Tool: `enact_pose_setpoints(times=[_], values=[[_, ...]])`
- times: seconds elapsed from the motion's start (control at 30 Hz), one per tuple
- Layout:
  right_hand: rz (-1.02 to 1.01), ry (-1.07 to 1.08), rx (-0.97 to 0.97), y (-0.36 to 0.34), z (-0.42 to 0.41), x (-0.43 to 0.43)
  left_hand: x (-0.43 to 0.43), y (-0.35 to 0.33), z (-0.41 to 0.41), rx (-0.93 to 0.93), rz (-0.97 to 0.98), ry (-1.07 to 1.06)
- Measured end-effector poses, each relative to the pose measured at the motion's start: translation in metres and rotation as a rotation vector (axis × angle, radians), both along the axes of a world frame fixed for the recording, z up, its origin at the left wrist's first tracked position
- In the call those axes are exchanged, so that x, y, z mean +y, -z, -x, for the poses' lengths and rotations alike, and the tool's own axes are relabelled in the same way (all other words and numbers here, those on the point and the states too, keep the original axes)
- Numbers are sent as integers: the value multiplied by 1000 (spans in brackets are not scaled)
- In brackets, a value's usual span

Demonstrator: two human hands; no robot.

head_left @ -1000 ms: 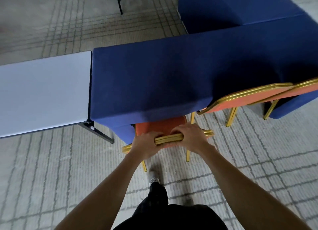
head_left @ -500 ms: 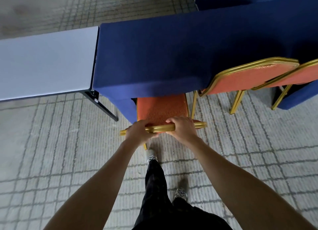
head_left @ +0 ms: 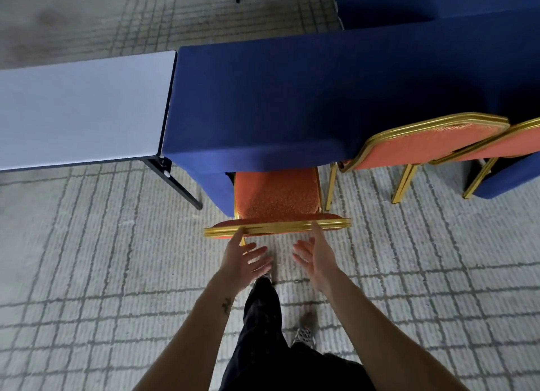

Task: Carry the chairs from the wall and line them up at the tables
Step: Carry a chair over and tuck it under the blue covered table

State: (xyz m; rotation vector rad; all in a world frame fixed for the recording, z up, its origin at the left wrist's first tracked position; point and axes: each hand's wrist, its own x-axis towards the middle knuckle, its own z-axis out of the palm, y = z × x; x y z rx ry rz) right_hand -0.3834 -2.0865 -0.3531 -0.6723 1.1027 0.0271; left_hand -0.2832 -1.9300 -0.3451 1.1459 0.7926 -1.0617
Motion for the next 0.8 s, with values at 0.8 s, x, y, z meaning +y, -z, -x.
enact_pose_setpoints(times=[0.8], values=[[-121, 265, -44, 27, -162, -97, -113, 17, -144, -45, 158, -325]])
